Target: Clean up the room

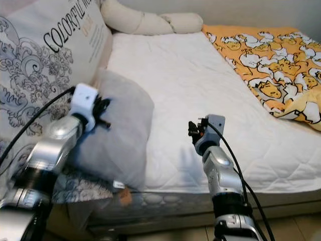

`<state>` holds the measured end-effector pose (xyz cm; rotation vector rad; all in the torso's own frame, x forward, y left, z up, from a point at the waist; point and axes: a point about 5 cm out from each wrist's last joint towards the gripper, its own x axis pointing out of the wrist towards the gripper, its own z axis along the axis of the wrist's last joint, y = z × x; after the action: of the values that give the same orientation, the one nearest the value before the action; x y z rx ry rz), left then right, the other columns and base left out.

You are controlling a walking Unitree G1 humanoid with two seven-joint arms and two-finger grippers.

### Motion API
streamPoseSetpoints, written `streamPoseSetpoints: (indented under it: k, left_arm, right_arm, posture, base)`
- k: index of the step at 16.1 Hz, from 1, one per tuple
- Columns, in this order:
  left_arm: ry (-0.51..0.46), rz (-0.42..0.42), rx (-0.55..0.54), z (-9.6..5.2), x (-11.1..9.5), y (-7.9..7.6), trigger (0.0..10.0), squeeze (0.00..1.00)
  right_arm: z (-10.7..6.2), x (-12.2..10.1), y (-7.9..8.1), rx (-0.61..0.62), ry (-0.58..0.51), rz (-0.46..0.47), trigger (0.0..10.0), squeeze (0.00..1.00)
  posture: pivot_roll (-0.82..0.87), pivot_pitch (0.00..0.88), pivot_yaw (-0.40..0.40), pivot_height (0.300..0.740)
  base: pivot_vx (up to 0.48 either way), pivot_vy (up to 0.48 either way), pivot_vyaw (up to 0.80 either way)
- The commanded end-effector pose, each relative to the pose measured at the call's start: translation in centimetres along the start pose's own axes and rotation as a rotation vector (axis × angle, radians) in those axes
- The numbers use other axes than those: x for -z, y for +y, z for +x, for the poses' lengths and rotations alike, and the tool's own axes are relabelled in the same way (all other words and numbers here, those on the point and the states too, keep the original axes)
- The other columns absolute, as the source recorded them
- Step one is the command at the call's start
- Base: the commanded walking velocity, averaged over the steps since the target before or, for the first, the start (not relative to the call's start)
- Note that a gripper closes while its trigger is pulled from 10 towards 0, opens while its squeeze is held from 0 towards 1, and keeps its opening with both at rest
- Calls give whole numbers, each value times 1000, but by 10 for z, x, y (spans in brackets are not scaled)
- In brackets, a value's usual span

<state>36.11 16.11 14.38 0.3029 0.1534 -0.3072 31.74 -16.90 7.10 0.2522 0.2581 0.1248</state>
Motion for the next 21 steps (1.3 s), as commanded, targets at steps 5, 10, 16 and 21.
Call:
streamPoseSetpoints:
  k: [5,10,16,21]
  left_arm:
    - [-60,132,-113,23,-35,33,10000,0]
    - [-19,233,-294,17,-44,75,10000,0]
    - [60,238,-436,10,-20,79,10000,0]
    - [155,155,-355,12,12,54,10000,0]
  right_arm:
    - [-15,-13,20,-302,-55,-124,10000,1000]
    - [-40,-33,27,-553,-52,-206,10000,1000]
    - [-52,-25,37,-707,41,-263,10000,1000]
    - [-58,-21,33,-778,99,-269,10000,1000]
  posture:
    - [-55,0,36,740]
    - [-103,0,51,740]
    - [-82,0,21,740]
    - [-79,0,11,740]
  base:
    - [0,0,0]
    - [0,0,0]
    - [0,0,0]
    - [0,0,0]
